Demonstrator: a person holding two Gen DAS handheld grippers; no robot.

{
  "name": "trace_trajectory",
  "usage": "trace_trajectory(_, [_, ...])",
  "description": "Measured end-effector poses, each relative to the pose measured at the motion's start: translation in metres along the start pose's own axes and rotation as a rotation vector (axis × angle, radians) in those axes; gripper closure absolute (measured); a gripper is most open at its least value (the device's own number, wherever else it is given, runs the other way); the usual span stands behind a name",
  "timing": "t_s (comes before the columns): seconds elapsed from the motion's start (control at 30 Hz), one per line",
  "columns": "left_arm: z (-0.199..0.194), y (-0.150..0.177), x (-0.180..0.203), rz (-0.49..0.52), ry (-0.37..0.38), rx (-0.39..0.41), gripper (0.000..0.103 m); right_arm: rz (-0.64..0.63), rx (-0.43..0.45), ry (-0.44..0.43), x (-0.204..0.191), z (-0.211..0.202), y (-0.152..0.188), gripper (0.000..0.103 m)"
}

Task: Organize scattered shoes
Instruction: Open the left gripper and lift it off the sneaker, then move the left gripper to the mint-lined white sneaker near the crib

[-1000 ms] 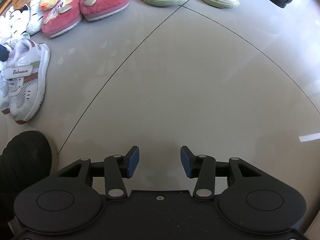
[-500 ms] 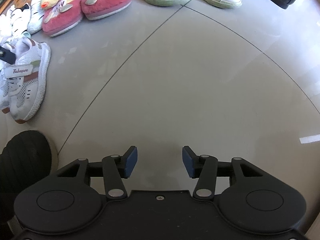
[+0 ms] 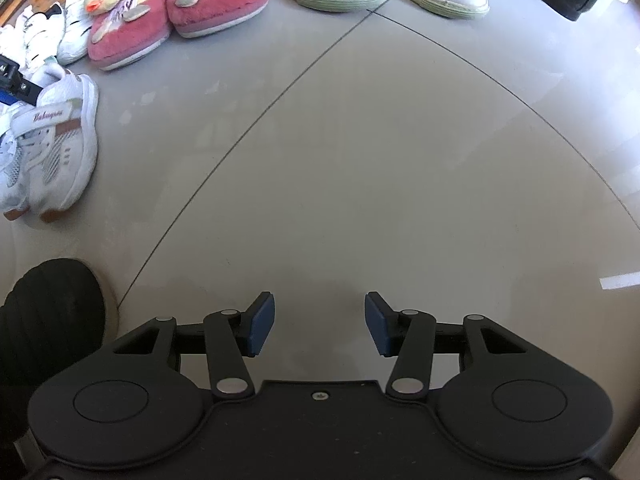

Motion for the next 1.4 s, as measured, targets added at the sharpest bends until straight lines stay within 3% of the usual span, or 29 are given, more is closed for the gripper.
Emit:
trace_trajectory(0.2, [0.005, -0.001, -0.003, -0.02, 0.0, -0.001, 0.055, 0.001, -0.005, 0.002, 0.0, 0.001, 0.003, 0.049])
trace_trajectory(0.4, [0.012, 0.0, -0.003, -0.029, 0.03, -0.015, 0.07, 0.002, -0.006, 0.001, -0.001, 0.0, 0.003, 0.05])
trace_trajectory(0.57, [0.011, 0.006, -0.005, 0.029, 0.0, -0.018, 0.075, 0.003, -0.003, -0.002, -0.002, -0.002, 0.005, 0.05])
trace_trajectory(0.83, [0.009, 0.021, -0.048, 0.027, -0.07, -0.068, 0.078, 0.005, -0.01, -0.003, -0.001, 0.0, 0.006, 0.05])
trace_trajectory(1.2, [0.01, 0.033, -0.07, 0.124, -0.12, -0.106, 0.077, -0.01, -0.012, -0.006, -0.008, 0.0, 0.004, 0.049])
trace_trajectory(1.4, [0.012, 0.035, -0.075, 0.106, -0.13, -0.12, 0.068, -0.01, -0.009, -0.005, -0.007, -0.001, 0.004, 0.049])
Point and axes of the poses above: each gripper's, at about its wrist camera, not at the fingertips, and z roughly the way its jaws point, x to its right, y to its underside, the point moved 10 cm from there along z, roughly the way its jaws point, and after that the axes turned 13 degrees about -x, right-handed, at the moved point
